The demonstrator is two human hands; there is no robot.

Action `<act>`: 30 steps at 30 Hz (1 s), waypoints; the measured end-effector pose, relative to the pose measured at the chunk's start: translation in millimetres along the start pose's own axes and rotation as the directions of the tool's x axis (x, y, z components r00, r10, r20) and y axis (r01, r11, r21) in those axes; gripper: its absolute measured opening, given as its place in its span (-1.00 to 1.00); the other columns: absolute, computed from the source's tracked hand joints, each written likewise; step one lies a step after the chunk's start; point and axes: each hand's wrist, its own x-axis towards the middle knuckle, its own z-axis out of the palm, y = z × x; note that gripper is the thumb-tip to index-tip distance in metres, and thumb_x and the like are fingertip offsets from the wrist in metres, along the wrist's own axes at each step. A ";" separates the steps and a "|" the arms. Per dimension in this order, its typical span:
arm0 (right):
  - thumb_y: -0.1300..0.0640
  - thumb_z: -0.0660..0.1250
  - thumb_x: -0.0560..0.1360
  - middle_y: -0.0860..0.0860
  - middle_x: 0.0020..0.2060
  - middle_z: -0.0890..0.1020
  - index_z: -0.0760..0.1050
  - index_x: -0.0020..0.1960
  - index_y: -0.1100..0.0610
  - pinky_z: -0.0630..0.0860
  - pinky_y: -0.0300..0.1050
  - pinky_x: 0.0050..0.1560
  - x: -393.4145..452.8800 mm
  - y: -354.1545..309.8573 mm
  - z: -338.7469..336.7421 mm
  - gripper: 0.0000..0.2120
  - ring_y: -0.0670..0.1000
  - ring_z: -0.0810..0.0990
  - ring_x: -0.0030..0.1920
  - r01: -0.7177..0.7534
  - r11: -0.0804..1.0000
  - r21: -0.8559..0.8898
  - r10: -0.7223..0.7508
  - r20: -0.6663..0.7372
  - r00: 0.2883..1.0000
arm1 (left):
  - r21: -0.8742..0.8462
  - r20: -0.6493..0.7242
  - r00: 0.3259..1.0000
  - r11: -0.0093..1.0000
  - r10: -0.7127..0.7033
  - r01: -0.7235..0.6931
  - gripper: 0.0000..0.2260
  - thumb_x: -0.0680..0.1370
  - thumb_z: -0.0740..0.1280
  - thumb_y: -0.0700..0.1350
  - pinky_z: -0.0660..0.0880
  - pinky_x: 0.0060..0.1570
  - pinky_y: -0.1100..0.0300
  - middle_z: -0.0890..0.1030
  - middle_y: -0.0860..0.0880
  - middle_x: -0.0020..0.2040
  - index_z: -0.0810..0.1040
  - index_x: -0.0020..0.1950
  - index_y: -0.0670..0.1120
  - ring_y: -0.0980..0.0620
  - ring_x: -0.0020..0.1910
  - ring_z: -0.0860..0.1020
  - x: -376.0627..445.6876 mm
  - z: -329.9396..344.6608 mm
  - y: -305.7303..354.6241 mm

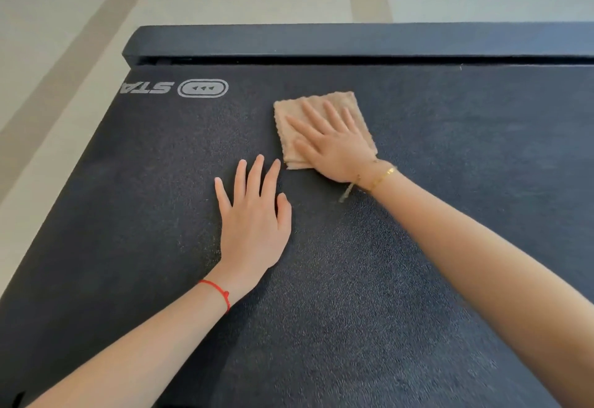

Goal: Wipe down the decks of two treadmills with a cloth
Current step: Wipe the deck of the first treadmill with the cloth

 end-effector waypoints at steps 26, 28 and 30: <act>-0.20 -0.19 0.66 -0.03 0.62 -0.14 -0.17 0.59 -0.23 -0.32 0.26 0.52 -106.5 -5.5 -4.9 -0.48 0.23 -0.23 0.58 -0.287 0.957 0.045 0.285 0.034 0.958 | -0.057 -0.036 0.999 0.998 0.005 -0.007 -0.51 0.66 0.01 0.03 -0.06 0.51 -0.31 0.15 -0.04 0.61 0.14 0.61 0.05 -0.09 0.60 0.04 1.6 3.8 -0.8; -0.24 -0.23 0.63 -0.06 0.61 -0.14 -0.19 0.59 -0.26 -0.31 0.24 0.53 -130.9 -32.3 3.3 -0.47 0.21 -0.24 0.58 -0.129 0.991 0.029 0.128 0.019 0.992 | -0.067 -0.046 0.999 0.998 0.012 -0.015 -0.52 0.66 0.02 0.01 -0.05 0.51 -0.31 0.17 -0.04 0.60 0.16 0.60 0.04 -0.09 0.60 0.05 0.9 3.6 -2.2; -0.26 -0.24 0.62 -0.11 0.61 -0.12 -0.19 0.57 -0.29 -0.30 0.22 0.54 -163.2 -47.9 9.6 -0.48 0.18 -0.22 0.58 -0.021 0.999 0.035 0.021 0.005 1.000 | -0.079 -0.051 0.998 0.997 0.021 -0.025 -0.52 0.66 0.02 0.00 -0.05 0.51 -0.31 0.17 -0.04 0.60 0.16 0.60 0.04 -0.09 0.60 0.05 0.7 3.9 -3.5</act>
